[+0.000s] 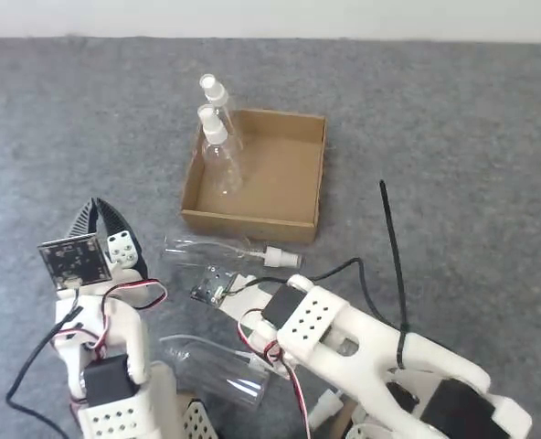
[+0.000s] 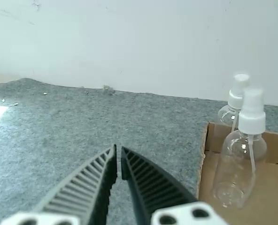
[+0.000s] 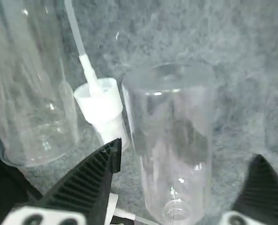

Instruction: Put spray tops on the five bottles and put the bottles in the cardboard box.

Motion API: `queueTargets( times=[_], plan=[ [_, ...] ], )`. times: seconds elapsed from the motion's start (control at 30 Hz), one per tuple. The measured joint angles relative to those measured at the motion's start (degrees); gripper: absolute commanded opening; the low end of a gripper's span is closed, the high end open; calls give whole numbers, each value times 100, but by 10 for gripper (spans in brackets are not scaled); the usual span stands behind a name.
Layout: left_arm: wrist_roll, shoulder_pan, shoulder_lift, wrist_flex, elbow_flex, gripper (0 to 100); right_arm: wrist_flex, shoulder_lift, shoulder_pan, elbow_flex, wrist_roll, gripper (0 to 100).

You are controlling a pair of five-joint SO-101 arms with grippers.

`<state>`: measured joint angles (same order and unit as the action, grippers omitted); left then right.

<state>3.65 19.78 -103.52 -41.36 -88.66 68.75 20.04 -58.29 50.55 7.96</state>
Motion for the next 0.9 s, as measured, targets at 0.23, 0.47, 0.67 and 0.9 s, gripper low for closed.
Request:
queueTargets(
  times=[0.23, 0.47, 0.67, 0.9],
  plan=[
    [0, 0, 0, 0, 0, 13, -44, -18, 360, -18, 0, 99],
    [0, 0, 0, 0, -35, 13, -44, 229, 967, -149, 0, 94],
    [0, 0, 0, 0, -35, 13, 132, 993, 1310, -149, 0, 94],
    [0, 0, 0, 0, -35, 13, 791, 1662, 1820, -149, -396, 94]
  ],
)
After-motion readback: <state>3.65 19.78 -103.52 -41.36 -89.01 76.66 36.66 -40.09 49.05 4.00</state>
